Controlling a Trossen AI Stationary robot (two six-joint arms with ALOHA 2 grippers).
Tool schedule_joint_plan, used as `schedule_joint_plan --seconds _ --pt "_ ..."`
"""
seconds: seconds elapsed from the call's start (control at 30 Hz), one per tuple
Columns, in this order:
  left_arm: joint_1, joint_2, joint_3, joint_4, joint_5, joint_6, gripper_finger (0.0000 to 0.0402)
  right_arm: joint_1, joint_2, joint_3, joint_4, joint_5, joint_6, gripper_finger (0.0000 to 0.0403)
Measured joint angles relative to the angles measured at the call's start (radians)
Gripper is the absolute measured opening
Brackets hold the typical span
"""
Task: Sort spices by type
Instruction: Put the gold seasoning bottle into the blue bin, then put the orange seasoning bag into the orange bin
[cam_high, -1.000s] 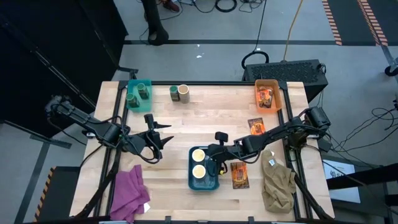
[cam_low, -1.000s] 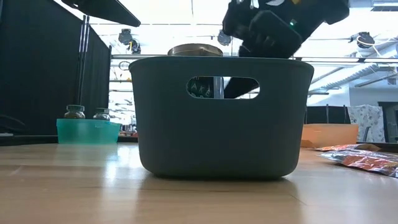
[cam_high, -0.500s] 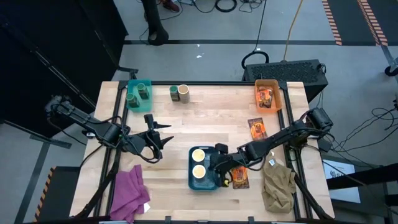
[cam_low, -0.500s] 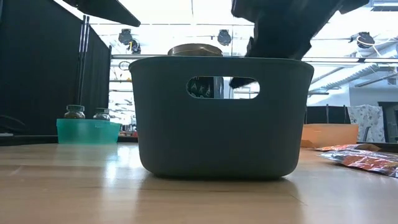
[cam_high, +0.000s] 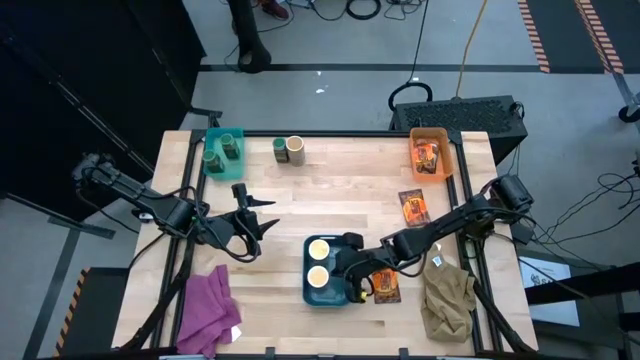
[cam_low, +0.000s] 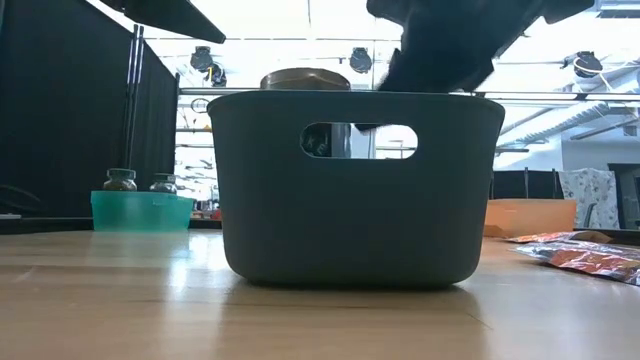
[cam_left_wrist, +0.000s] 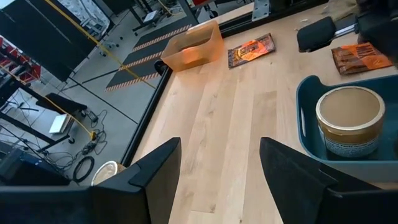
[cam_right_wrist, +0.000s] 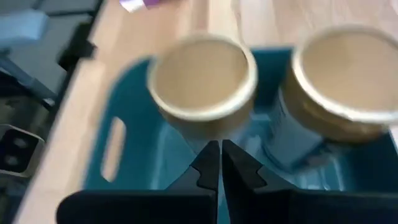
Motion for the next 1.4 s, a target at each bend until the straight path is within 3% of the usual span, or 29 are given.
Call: schedule_joint_plan --seconds 0.33,0.67,0.97,1.13,1.4 --pt "0.0 0.0 0.0 -0.001 0.0 0.0 0.0223 -0.031 -0.008 0.0 -0.183 0.18 0.041 0.0" --pt "0.0 0.0 0.0 -0.001 0.0 -0.001 0.0223 -0.095 -0.005 0.0 -0.079 0.18 -0.098 0.0" --pt "0.0 0.0 0.0 -0.002 0.0 -0.002 0.0223 -0.097 -0.007 0.0 -0.106 0.181 -0.114 0.0" --pt "0.0 0.0 0.0 0.0 0.0 -0.003 0.0223 -0.099 -0.066 0.0 -0.225 0.234 -0.057 0.0" --pt "0.0 0.0 0.0 0.059 0.0 0.005 0.0223 -0.16 -0.232 0.0 -0.444 0.235 0.111 0.0"
